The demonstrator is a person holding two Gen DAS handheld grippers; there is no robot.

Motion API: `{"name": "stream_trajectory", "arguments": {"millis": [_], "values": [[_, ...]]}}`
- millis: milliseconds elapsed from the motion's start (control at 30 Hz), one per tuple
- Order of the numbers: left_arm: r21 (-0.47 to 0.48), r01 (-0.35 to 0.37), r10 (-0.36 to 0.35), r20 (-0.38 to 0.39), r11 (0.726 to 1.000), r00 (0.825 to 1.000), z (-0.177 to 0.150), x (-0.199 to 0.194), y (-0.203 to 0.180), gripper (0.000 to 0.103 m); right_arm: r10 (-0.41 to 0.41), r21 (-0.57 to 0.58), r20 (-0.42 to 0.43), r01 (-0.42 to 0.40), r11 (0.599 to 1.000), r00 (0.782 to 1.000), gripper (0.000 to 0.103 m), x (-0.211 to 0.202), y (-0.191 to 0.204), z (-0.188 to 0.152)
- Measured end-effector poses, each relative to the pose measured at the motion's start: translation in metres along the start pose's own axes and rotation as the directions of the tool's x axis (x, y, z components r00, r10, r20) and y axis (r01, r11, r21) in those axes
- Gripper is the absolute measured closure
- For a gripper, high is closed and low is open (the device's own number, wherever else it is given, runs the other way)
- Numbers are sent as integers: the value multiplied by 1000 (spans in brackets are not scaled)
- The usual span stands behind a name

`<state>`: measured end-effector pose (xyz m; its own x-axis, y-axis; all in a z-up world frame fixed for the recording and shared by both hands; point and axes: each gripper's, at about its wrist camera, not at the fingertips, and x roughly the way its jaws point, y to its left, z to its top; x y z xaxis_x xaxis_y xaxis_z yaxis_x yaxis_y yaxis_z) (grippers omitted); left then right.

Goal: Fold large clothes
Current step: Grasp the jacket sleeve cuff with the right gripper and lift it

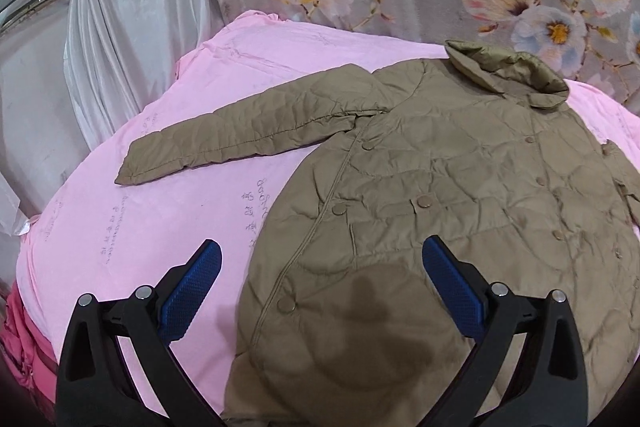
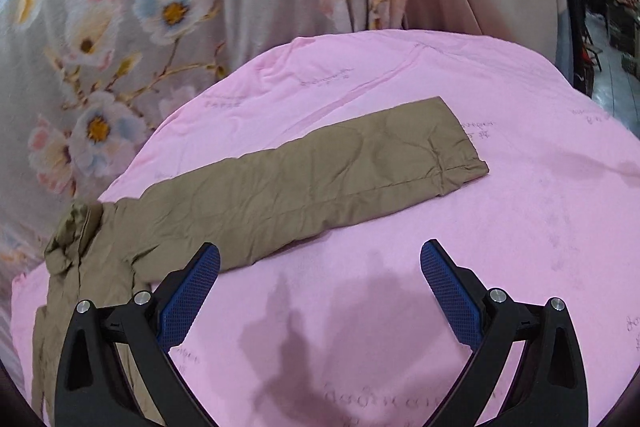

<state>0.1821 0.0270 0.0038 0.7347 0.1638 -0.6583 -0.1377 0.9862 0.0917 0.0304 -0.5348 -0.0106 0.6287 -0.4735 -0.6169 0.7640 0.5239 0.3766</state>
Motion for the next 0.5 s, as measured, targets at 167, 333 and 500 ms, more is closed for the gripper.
{"name": "stream_trajectory", "arguments": {"millis": [167, 333, 500], "values": [[25, -48, 48, -21, 999, 999, -8, 30, -14, 5, -18, 130, -36, 23, 991, 999, 12, 37, -29, 9], [58, -65, 68, -55, 996, 996, -22, 53, -25, 5, 26, 271, -3, -24, 962, 1000, 12, 52, -48, 19], [49, -65, 67, -35, 997, 997, -30, 56, -26, 5, 13, 297, 23, -19, 955, 1000, 57, 71, -46, 32]]}}
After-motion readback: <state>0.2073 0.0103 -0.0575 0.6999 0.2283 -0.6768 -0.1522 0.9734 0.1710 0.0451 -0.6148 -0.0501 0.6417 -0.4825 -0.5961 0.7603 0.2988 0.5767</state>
